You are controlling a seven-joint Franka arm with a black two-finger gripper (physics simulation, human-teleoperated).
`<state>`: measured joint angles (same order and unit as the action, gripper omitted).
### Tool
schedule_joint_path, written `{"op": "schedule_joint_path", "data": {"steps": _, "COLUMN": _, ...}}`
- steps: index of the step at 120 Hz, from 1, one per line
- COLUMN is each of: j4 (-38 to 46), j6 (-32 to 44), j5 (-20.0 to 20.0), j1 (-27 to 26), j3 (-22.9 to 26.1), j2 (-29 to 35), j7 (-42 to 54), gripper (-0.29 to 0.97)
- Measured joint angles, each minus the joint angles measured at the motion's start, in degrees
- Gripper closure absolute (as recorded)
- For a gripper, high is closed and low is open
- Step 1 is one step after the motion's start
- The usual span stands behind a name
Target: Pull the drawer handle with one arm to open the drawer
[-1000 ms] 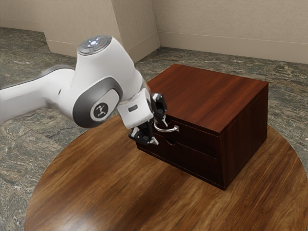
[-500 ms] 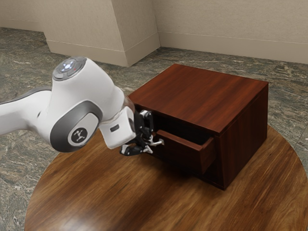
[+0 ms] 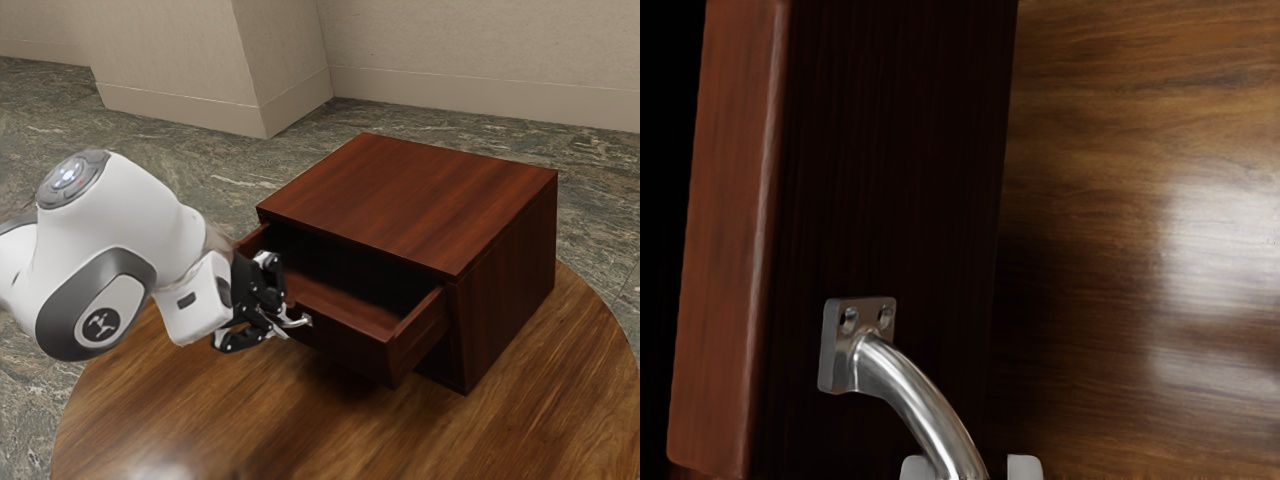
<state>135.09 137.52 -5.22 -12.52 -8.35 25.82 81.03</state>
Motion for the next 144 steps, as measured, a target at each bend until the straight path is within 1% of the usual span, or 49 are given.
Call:
{"op": "schedule_joint_path", "data": {"steps": 63, "j4": 8.17, "j6": -1.15, "j5": 1.27, "j1": 0.91, "j3": 0.13, "j2": 10.64, "j7": 0.12, "gripper": 0.72}}
{"op": "schedule_joint_path", "data": {"steps": 104, "j4": 8.53, "j6": -5.07, "j5": 2.59, "j1": 1.13, "j3": 0.09, "j2": 12.33, "j7": 0.02, "gripper": 0.70}}
{"op": "schedule_joint_path", "data": {"steps": 119, "j4": 8.48, "j6": -6.73, "j5": 3.81, "j1": 1.29, "j3": 0.05, "j2": 12.48, "j7": 0.01, "gripper": 0.67}}
{"op": "schedule_joint_path", "data": {"steps": 126, "j4": 8.47, "j6": -7.42, "j5": 4.06, "j1": 1.51, "j3": 0.07, "j2": 12.89, "j7": 0.02, "gripper": 0.66}}
{"op": "schedule_joint_path", "data": {"steps": 144, "j4": 8.46, "j6": -9.07, "j5": 4.38, "j1": 1.56, "j3": 0.08, "j2": 13.50, "j7": 0.06, "gripper": 0.55}}
